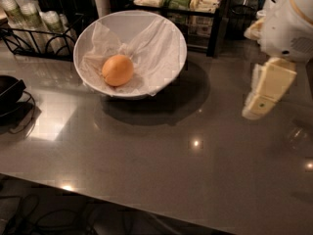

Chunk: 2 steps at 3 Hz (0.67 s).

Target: Pick orange from white bowl

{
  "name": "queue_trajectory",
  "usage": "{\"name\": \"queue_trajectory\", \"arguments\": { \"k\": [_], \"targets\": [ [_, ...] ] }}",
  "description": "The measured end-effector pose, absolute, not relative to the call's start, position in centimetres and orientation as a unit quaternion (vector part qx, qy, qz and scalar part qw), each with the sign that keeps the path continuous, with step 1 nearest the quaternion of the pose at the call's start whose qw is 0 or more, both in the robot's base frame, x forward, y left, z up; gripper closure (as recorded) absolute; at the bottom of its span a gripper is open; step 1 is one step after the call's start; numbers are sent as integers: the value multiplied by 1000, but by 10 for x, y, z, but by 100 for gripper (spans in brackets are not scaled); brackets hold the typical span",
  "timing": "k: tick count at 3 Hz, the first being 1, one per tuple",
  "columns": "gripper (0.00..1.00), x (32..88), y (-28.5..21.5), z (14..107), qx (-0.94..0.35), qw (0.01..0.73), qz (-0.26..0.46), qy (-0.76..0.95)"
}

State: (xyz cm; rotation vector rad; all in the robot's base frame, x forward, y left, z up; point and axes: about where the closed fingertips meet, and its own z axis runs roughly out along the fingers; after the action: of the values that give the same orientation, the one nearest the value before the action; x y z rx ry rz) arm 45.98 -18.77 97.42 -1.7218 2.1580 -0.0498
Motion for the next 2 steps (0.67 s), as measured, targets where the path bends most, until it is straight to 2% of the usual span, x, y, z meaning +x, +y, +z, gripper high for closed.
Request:
{"name": "queue_trajectory", "arguments": {
  "k": [1, 2],
  "targets": [
    [0, 505, -115, 993, -648, 254, 0, 718],
    [0, 505, -114, 993, -648, 254, 0, 718]
  ]
}}
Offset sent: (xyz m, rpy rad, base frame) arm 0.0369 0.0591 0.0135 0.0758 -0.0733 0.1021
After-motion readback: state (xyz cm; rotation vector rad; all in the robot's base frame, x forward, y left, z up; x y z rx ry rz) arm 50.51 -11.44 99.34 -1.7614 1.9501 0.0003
